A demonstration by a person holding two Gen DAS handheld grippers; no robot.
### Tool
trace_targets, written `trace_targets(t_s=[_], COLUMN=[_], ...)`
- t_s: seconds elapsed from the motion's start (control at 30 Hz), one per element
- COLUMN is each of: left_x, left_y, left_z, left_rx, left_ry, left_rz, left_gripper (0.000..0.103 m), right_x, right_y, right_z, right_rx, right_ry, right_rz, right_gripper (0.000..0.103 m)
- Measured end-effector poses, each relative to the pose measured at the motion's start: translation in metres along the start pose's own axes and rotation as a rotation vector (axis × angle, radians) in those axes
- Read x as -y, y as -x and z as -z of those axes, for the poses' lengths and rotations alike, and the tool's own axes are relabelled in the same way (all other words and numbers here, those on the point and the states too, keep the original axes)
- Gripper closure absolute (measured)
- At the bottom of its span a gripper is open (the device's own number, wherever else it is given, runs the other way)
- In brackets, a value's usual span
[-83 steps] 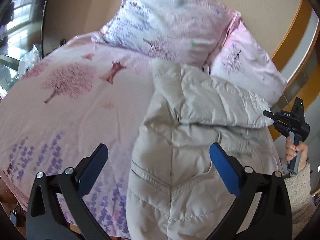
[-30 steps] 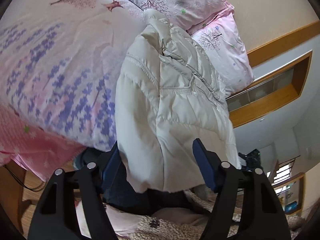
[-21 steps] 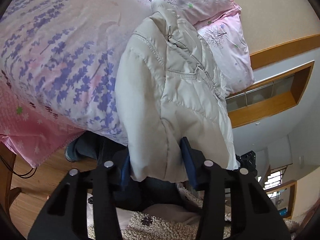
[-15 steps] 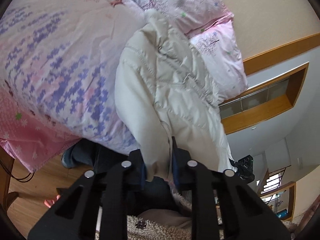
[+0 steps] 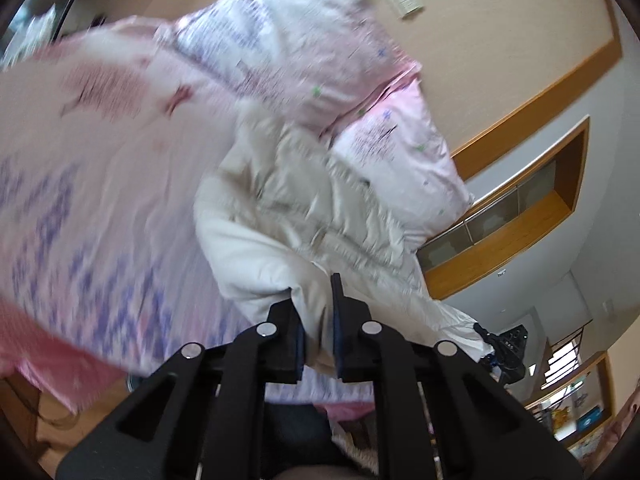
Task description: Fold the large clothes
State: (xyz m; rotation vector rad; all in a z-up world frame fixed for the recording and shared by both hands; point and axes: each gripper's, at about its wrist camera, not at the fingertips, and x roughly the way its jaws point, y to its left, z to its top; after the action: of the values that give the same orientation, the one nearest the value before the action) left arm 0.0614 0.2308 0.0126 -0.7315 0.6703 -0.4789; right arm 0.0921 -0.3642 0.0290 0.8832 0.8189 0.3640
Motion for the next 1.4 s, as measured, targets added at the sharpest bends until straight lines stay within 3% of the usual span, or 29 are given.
trace_targets(t_s=[0.27,0.73,0.97,1.2,1.3,1.4], left_x=[0.043,0.066,0.046,0.014,0.003,-0.006], left_y=[-0.013,-0.106,-0.166,-0.24,-0.266,-0.281], left_z=[-0.073,-0.2,-0.232,-0.247,-0.25,-0.255], left_rx=[0.125,0.12,0.079,-0.015,-0.06,-0.096], left_ry=[-0.123,-0.178,-0.136,-0.09,-0.078,-0.057], left_rz=[-0.039,-0.148,-0.226,-0.356,-0.415,-0.445], left_gripper=[0.093,0.093,0.093,0.093,0.093,0.093], right_x=[-0.048,-0.056,-0.017,0.043,0.056,0.061], right_y=[-0.017,-0.092,-0.157,-0.219,-0.236,-0.247], right_z=[-0.058,-0.151,-0.183,-0.193,-0.194,-0.196], right_rx=[0.152,0.231,0.208,0.125,0.105,0.09], right_ry=[0.095,-0.01,-0.145,-0.397,-0.456,-0.486], right_rz=[-0.014,0.035,0.201,0.433,0.478,0.512], right_gripper=[0.085,0.085,0.085,0.084,0.082,0.073])
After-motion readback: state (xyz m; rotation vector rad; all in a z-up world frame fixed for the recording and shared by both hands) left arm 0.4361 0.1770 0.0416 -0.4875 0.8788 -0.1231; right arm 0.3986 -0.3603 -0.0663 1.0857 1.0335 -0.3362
